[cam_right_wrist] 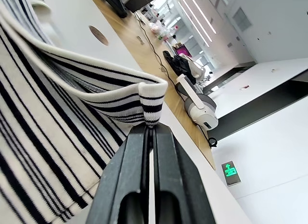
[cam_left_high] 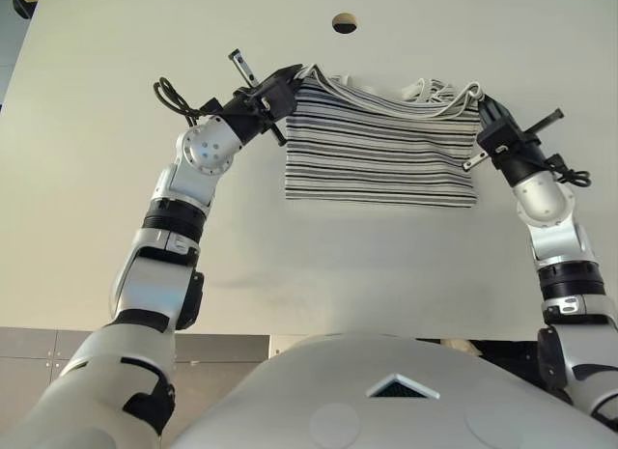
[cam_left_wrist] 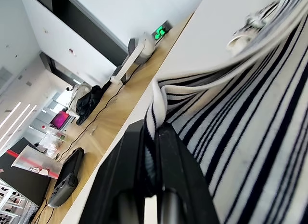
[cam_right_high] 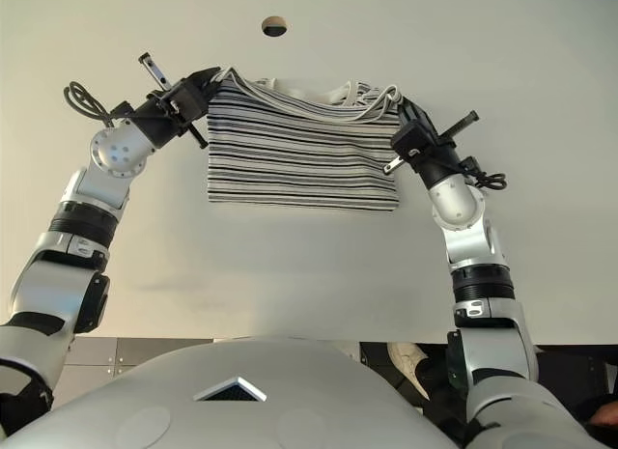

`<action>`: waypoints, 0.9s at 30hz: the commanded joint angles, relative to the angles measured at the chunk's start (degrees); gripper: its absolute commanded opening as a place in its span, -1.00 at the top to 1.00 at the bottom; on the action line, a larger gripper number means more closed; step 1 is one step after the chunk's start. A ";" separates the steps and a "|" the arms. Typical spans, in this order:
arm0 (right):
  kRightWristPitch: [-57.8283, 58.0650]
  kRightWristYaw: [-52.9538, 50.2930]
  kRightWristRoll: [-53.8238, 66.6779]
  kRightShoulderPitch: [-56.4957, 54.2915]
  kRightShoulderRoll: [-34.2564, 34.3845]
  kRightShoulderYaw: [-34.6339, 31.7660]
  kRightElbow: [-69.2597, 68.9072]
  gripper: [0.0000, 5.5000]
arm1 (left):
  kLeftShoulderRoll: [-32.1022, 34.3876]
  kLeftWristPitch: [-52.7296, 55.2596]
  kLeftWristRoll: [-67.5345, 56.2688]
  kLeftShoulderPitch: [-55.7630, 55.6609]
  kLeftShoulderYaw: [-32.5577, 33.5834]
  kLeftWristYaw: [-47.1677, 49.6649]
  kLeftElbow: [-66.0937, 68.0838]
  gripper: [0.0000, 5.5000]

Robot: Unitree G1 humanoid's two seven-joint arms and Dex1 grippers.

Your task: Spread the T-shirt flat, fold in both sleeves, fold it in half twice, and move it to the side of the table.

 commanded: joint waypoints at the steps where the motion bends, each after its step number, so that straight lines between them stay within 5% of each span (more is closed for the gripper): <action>1: 2.00 -2.33 -1.12 -4.29 1.14 0.87 3.91 0.96 | -1.22 -2.59 4.51 -2.85 -2.33 4.18 9.08 0.96; 8: 3.95 -7.74 -2.84 -12.60 3.38 2.60 15.23 0.91 | -4.02 -3.47 7.68 -5.46 -2.99 13.87 19.84 0.96; 19: 1.92 -13.26 -3.15 -23.09 4.52 4.74 31.84 0.24 | -6.12 2.90 4.90 -12.14 2.12 20.60 27.31 0.30; 22: -1.95 -10.02 -2.75 -16.98 1.64 5.47 20.64 0.07 | -3.92 4.82 5.51 -11.67 2.39 23.87 28.01 0.16; 27: -3.19 3.61 -4.02 6.01 -13.36 3.39 -13.83 0.02 | 1.81 -0.72 2.06 -4.91 6.19 28.35 24.02 -0.11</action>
